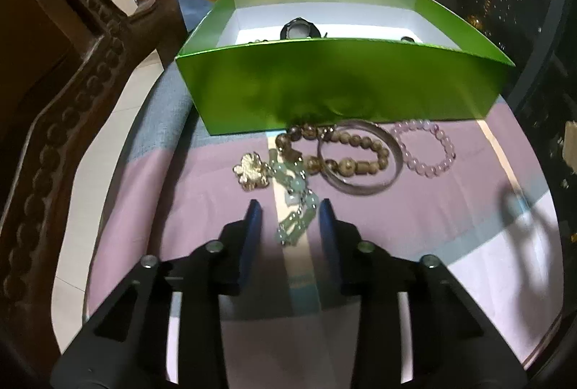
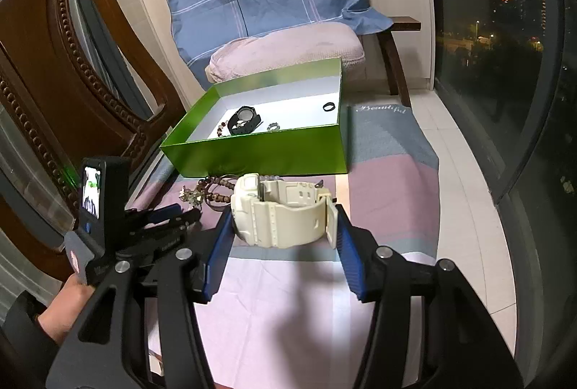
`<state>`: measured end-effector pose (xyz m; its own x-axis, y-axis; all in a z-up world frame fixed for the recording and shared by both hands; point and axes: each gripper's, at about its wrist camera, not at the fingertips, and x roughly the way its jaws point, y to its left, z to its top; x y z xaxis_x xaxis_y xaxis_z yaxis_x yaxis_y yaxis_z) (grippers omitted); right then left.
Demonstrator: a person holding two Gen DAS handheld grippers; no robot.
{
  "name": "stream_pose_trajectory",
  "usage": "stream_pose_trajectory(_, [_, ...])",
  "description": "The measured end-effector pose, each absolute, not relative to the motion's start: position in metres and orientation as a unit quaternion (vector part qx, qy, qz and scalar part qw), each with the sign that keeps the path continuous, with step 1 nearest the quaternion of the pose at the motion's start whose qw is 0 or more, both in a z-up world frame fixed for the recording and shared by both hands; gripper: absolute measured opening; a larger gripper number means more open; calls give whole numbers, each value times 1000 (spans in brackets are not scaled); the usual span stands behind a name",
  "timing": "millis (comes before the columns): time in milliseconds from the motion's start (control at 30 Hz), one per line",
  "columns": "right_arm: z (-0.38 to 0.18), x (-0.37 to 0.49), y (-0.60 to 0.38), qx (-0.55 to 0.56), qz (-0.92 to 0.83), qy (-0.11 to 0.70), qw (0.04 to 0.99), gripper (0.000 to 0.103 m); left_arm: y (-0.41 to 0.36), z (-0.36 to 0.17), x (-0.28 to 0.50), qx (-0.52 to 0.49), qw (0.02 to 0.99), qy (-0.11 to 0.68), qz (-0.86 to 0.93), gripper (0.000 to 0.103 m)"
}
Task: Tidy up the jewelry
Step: 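Grasp the green jade pendant chain with the left tool while the right lifts the white watch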
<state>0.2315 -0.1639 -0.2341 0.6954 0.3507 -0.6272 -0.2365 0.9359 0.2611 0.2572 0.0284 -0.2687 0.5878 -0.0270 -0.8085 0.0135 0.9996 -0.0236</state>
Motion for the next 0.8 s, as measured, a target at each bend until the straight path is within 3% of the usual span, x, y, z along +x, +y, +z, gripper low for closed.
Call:
stream_pose_trajectory(33, [-234,231,-164,80,160,356,917,54,29,-269,259,-14,891,454,-17,18])
stream_pose_trajectory(133, [-234,232,-164,80,161,357,917,54,25,-269,257,2,892,452,-22,8])
stream_pose_trajectory(300, [-233,230,-166,80,162,353,918,54,24,-254,242,-6,894,447,-34,6])
stream_pose_trajectory(633, [-217,208,-161,78,180,330,923,54,30,-141,155,-32,940,333,-63,6])
stream_pose_trajectory(800, [-206,198,-163,82,181,306,931,54,33,-125,144,-40,948,307,-72,6])
